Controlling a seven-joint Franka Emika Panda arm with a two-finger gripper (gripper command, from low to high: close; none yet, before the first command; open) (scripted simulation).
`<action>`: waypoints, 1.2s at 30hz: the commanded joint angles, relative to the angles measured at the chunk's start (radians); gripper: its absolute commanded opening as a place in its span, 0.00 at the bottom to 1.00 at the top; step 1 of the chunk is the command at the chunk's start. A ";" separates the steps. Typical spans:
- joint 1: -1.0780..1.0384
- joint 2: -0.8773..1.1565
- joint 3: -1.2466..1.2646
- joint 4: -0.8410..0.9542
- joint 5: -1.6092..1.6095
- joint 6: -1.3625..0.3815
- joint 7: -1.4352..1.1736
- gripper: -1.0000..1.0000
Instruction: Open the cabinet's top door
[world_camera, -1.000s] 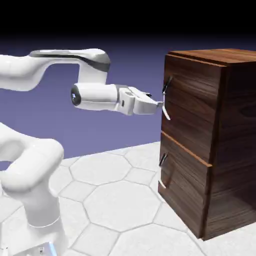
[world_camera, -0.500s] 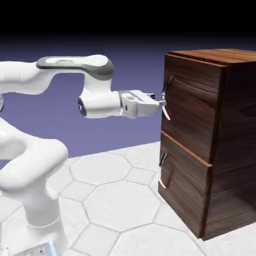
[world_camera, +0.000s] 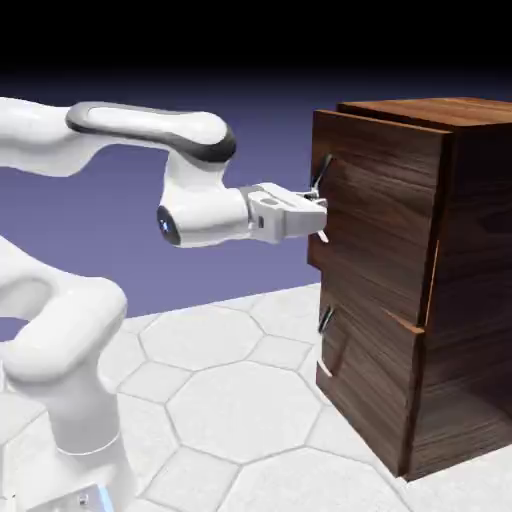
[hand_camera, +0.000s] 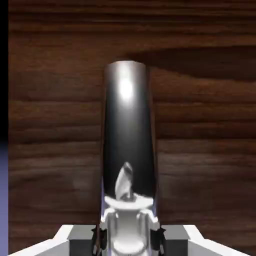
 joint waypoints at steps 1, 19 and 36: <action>0.025 0.017 -0.025 0.007 0.018 0.012 -0.044 0.00; 0.620 -0.014 -0.649 -0.088 -0.149 0.086 -0.337 0.00; 1.087 -0.398 -1.092 -0.218 -0.888 0.373 -0.005 0.00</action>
